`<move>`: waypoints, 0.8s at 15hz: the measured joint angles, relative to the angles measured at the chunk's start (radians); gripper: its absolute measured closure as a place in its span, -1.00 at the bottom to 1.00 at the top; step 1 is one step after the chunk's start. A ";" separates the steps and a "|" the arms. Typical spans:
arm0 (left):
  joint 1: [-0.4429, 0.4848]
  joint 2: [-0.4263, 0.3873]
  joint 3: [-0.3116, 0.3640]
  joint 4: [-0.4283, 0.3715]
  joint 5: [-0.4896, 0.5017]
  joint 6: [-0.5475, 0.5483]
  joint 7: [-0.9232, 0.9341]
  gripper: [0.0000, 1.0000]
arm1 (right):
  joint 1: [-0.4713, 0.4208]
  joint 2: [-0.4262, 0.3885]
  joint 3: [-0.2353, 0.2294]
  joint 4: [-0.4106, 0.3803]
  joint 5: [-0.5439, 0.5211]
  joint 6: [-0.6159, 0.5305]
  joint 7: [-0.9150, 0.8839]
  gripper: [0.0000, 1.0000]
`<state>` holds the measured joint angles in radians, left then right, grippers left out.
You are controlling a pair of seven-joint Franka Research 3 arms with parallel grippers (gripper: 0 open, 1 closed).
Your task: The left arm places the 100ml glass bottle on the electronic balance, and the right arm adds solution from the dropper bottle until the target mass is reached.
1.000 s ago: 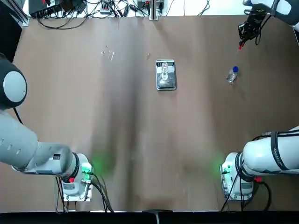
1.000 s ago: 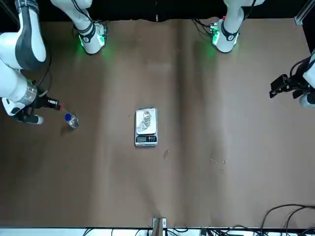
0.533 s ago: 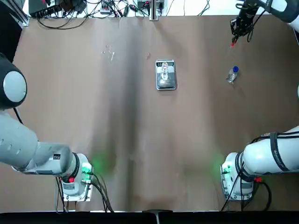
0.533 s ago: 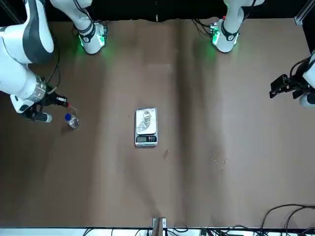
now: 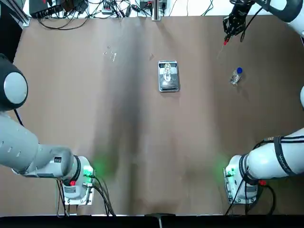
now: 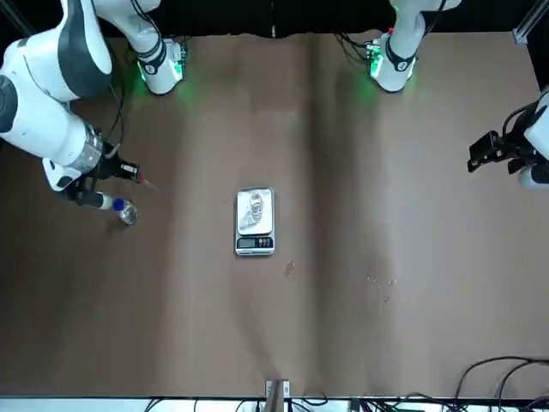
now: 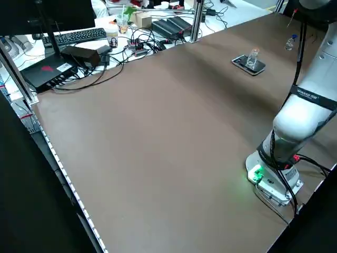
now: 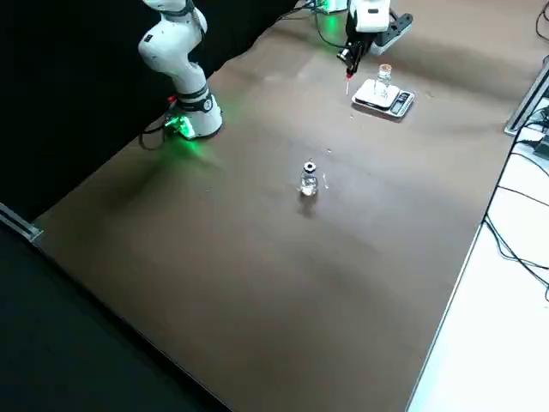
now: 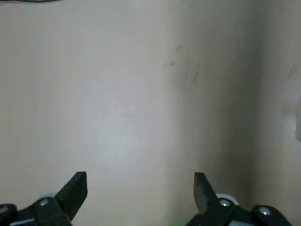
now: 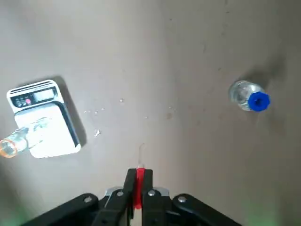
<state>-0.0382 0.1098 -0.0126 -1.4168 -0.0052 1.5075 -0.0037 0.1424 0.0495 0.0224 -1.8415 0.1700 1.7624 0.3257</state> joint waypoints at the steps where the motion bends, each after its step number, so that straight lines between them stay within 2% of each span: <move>1: 0.000 0.000 0.000 0.000 0.000 0.001 0.000 -1.00 | 0.004 0.000 0.000 0.002 0.014 0.000 0.002 0.83; 12: 0.000 0.000 0.000 0.000 0.000 0.013 0.000 -1.00 | 0.092 0.000 0.000 0.040 0.121 0.006 0.128 0.82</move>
<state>-0.0381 0.1103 -0.0125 -1.4168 -0.0052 1.5204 -0.0037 0.2343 0.0496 0.0227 -1.8019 0.2915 1.7684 0.4536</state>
